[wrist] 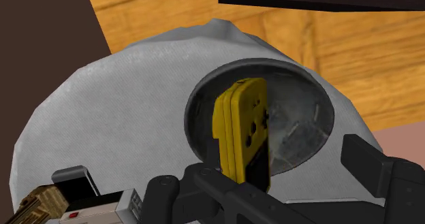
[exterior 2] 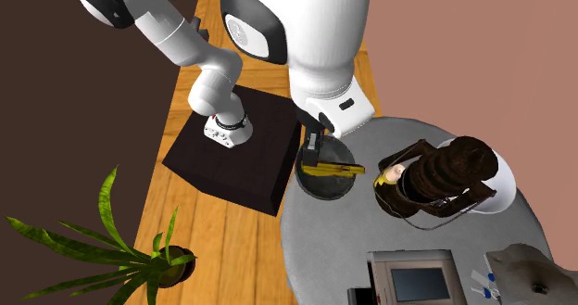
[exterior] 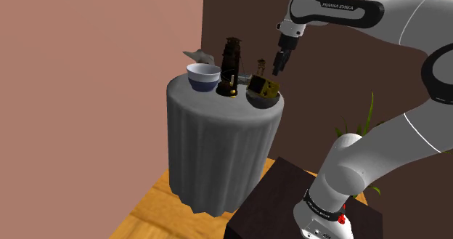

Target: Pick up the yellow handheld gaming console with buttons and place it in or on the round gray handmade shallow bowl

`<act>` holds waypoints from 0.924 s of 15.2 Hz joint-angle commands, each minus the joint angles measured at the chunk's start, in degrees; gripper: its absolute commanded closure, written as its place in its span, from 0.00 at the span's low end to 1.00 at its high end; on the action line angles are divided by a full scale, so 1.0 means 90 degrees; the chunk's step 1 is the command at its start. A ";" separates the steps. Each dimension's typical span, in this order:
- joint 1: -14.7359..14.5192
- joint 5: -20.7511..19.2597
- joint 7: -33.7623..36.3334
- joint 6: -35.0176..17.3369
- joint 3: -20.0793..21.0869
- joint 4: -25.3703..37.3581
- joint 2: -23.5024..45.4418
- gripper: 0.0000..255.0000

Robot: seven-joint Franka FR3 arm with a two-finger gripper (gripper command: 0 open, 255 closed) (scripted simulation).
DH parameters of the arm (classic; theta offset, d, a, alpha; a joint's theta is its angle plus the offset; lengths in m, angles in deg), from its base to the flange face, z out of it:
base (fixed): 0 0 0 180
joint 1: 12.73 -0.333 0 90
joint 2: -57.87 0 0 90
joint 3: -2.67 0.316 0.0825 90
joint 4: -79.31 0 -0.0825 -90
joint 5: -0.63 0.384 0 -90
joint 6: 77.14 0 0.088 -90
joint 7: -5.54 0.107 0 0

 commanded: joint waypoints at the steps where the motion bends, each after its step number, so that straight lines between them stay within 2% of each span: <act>1: 0.0000 0.0000 0.0000 0.0000 0.0000 0.0000 0.0000 0.00; 2: 0.0000 0.0000 0.0000 0.0000 0.0000 0.0000 0.0000 0.00; 6: -0.0049 0.0083 -0.0063 0.0794 0.0049 0.1008 0.0220 0.00; 14: -0.0049 0.0083 -0.0063 0.0794 0.0049 0.1008 0.0220 0.00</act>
